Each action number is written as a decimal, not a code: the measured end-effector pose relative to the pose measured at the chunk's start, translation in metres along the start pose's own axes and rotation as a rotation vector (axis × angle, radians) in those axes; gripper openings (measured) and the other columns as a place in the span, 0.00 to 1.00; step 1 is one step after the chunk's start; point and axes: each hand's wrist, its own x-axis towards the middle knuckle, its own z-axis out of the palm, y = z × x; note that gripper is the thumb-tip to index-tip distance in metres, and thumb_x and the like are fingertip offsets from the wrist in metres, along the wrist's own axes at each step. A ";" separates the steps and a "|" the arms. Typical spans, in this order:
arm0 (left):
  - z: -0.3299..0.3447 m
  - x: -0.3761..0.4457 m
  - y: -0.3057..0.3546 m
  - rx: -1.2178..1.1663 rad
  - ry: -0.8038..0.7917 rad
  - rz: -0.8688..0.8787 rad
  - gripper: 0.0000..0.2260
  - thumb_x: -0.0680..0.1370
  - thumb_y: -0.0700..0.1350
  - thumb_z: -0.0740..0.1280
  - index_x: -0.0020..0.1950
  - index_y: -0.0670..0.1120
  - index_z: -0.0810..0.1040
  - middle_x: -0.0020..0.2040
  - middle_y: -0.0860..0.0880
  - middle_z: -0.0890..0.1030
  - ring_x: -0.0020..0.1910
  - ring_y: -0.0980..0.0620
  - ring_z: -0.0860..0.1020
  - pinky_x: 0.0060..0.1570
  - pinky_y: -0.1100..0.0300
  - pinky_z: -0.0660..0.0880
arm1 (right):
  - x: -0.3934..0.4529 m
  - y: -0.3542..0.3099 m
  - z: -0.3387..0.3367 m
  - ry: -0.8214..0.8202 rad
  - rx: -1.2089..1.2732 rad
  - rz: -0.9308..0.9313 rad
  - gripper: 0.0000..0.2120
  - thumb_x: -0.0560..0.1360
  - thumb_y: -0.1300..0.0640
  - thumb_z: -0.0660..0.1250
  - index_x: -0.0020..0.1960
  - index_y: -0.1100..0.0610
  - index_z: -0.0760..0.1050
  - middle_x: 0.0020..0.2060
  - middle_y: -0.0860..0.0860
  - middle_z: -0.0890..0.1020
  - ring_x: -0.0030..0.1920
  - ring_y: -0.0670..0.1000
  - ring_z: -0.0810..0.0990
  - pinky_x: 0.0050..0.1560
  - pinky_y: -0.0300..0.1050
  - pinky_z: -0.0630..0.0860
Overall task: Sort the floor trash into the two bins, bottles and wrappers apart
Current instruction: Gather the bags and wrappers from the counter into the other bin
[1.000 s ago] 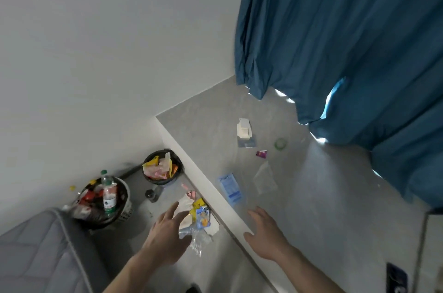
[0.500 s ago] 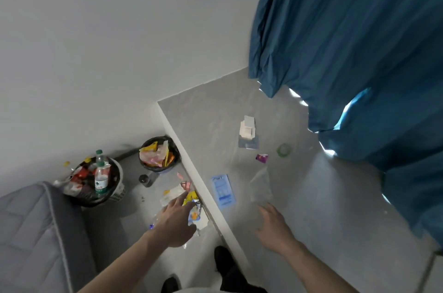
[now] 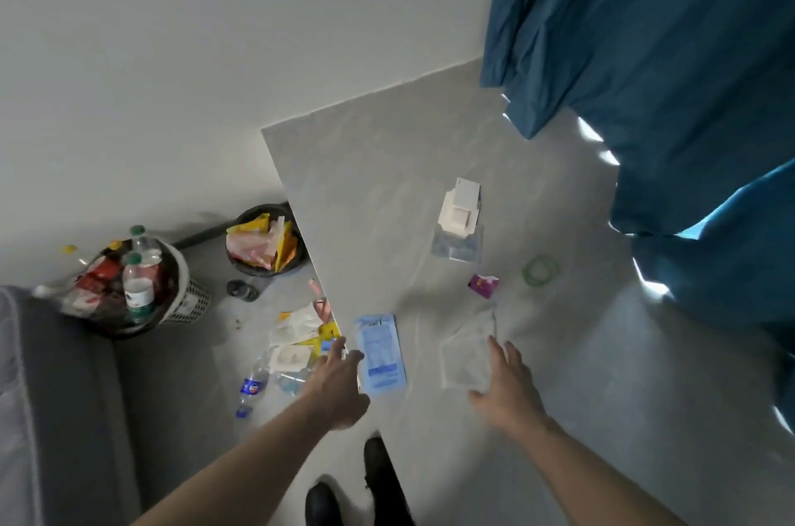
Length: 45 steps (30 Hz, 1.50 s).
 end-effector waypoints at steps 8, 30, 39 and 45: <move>0.055 0.116 0.004 0.123 0.068 -0.025 0.44 0.72 0.47 0.74 0.80 0.52 0.49 0.80 0.50 0.43 0.72 0.43 0.62 0.61 0.48 0.74 | 0.115 0.024 0.062 0.096 0.177 0.184 0.59 0.63 0.43 0.80 0.81 0.51 0.45 0.75 0.58 0.61 0.70 0.63 0.68 0.65 0.53 0.72; 0.047 0.193 0.022 0.154 0.281 -0.037 0.53 0.62 0.60 0.82 0.77 0.48 0.55 0.76 0.48 0.56 0.67 0.43 0.67 0.59 0.50 0.76 | 0.238 0.091 -0.035 0.450 0.383 0.065 0.11 0.70 0.56 0.77 0.45 0.64 0.81 0.43 0.63 0.82 0.45 0.61 0.80 0.47 0.47 0.74; 0.044 0.214 0.035 0.208 0.242 -0.075 0.59 0.65 0.55 0.82 0.81 0.44 0.44 0.82 0.45 0.46 0.75 0.42 0.61 0.65 0.50 0.73 | 0.287 0.071 -0.032 0.245 0.090 0.061 0.31 0.54 0.29 0.76 0.43 0.53 0.77 0.45 0.53 0.81 0.49 0.55 0.79 0.51 0.46 0.75; 0.044 0.219 0.041 0.221 0.215 -0.136 0.61 0.65 0.50 0.83 0.81 0.43 0.41 0.81 0.42 0.48 0.68 0.40 0.69 0.61 0.49 0.77 | 0.251 0.036 0.006 0.289 0.144 -0.085 0.28 0.57 0.42 0.81 0.44 0.51 0.67 0.45 0.52 0.78 0.50 0.58 0.75 0.50 0.49 0.70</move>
